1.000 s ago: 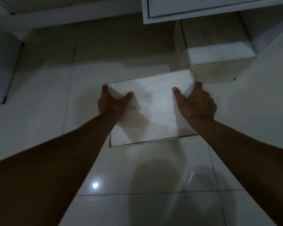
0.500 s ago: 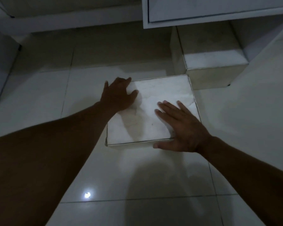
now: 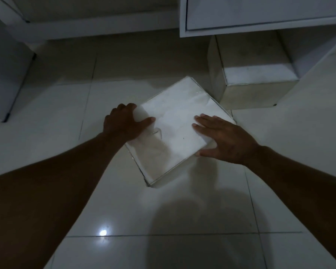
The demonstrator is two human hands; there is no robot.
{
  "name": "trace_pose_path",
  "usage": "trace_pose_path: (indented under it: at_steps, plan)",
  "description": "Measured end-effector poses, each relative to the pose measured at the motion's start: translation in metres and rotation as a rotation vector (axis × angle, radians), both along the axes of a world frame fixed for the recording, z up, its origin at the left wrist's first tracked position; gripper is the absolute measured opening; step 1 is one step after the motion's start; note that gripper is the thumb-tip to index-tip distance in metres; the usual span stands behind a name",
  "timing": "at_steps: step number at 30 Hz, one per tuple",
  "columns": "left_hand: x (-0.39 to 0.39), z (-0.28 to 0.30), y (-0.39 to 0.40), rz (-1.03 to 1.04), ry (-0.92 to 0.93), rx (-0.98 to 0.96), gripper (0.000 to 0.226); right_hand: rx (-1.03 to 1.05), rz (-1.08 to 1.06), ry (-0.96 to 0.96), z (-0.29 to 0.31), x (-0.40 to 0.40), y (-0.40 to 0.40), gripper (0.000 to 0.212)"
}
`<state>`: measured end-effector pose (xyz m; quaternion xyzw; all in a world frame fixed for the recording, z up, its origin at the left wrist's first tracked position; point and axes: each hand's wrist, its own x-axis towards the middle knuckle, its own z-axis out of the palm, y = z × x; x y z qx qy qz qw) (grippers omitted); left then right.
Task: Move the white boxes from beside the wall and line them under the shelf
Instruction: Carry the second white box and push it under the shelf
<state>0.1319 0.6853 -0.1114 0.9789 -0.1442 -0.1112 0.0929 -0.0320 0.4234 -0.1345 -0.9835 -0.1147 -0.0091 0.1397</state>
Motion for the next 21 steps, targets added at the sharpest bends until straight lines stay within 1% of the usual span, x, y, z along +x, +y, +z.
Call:
trace_pose_path:
  at_steps: [2, 5, 9, 11, 12, 13, 14, 15, 18, 19, 20, 21]
  plan:
    - [-0.002, 0.001, 0.001, 0.048, 0.007, 0.010, 0.083, 0.019, -0.032, 0.043, 0.003, 0.004, -0.005, 0.083]
    - [-0.006, 0.000, -0.002, 0.123, 0.017, 0.031, 0.087, 0.023, -0.070, 0.032, 0.005, 0.007, -0.012, 0.077]
    - [-0.010, 0.000, -0.009, 0.189, 0.096, 0.047, 0.096, 0.022, -0.125, 0.074, 0.006, 0.009, -0.025, 0.071]
    - [-0.016, 0.000, -0.015, 0.207, 0.126, 0.052, 0.098, 0.056, -0.147, 0.011, 0.007, 0.005, -0.025, 0.063]
    - [-0.020, 0.000, -0.019, 0.210, 0.134, 0.053, 0.096, 0.064, -0.139, -0.059, 0.008, 0.002, -0.020, 0.059]
    - [-0.025, 0.000, -0.021, 0.208, 0.137, 0.047, 0.094, 0.069, -0.129, -0.131, 0.010, -0.002, -0.012, 0.060]
    - [-0.029, 0.001, -0.023, 0.195, 0.133, 0.032, 0.091, 0.073, -0.120, -0.177, 0.013, -0.007, -0.002, 0.065]
    - [-0.032, 0.000, -0.023, 0.175, 0.130, 0.007, 0.089, 0.067, -0.109, -0.157, 0.018, -0.011, 0.014, 0.074]
    - [-0.035, -0.005, -0.023, 0.083, 0.145, -0.085, 0.086, 0.004, -0.083, 0.102, 0.028, -0.025, 0.060, 0.120]
    - [-0.036, -0.007, -0.023, 0.077, 0.173, -0.108, 0.087, -0.042, -0.076, 0.147, 0.026, -0.029, 0.070, 0.129]
    - [-0.035, -0.008, -0.023, 0.081, 0.190, -0.125, 0.089, -0.085, -0.072, 0.161, 0.021, -0.031, 0.076, 0.133]
    - [-0.034, -0.008, -0.022, 0.083, 0.195, -0.133, 0.090, -0.112, -0.073, 0.160, 0.016, -0.031, 0.078, 0.131]
